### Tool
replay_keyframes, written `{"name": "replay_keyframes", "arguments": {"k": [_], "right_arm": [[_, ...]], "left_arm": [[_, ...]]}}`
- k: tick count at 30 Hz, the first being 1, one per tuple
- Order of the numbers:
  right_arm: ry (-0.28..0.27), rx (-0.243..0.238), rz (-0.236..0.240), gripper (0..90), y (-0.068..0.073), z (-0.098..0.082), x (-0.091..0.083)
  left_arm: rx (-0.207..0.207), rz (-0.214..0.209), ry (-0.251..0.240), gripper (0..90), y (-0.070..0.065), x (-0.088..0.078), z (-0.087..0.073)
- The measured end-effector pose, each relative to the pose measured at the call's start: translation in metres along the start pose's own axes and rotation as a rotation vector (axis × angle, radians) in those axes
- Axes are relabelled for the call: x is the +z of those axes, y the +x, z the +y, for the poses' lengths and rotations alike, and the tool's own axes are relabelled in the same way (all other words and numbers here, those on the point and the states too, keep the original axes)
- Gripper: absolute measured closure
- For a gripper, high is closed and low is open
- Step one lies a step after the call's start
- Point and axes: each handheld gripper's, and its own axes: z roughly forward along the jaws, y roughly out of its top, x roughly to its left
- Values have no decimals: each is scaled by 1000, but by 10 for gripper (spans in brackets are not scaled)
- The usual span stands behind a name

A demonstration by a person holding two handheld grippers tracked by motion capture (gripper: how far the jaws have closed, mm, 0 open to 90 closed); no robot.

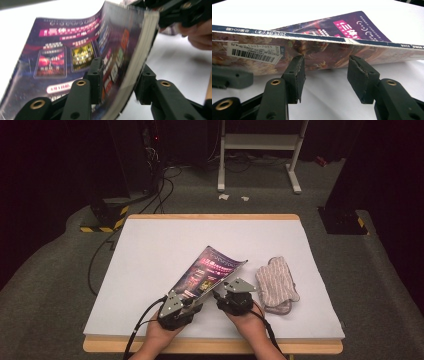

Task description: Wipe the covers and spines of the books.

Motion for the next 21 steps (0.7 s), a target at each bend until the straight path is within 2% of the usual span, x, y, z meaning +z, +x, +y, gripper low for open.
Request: {"name": "replay_keyframes", "arguments": {"k": [2, 6, 8, 9, 10, 12, 14, 19, 20, 21], "right_arm": [[1, 0, 2, 479, 0, 0, 1], [-4, 1, 9, 479, 1, 2, 3], [-3, 0, 16, 476, 1, 3, 4], [-3, 0, 16, 476, 1, 3, 4], [0, 0, 16, 475, 1, 3, 5], [0, 3, 18, 476, 1, 3, 6], [3, 5, 20, 474, 1, 2, 6], [-11, 3, 31, 502, -2, 1, -2], [-9, -3, 39, 499, -4, 1, -5], [-3, 6, 40, 488, -10, 1, -12]], "left_arm": [[5, 8, 8, 601, 0, 0, -1], [-28, 22, 20, 606, 4, -1, -3], [-63, 21, 34, 668, 8, 0, -3], [-63, 21, 34, 689, 8, 0, -3], [-91, 9, 35, 706, 11, 0, -3], [-101, 4, 37, 717, 12, 0, -3], [-98, 9, 37, 761, 11, 0, -3], [-72, 19, 31, 793, 10, 0, -3], [-66, 17, 28, 793, 10, 0, -2], [-77, 6, 15, 805, 13, -1, -2]]}}
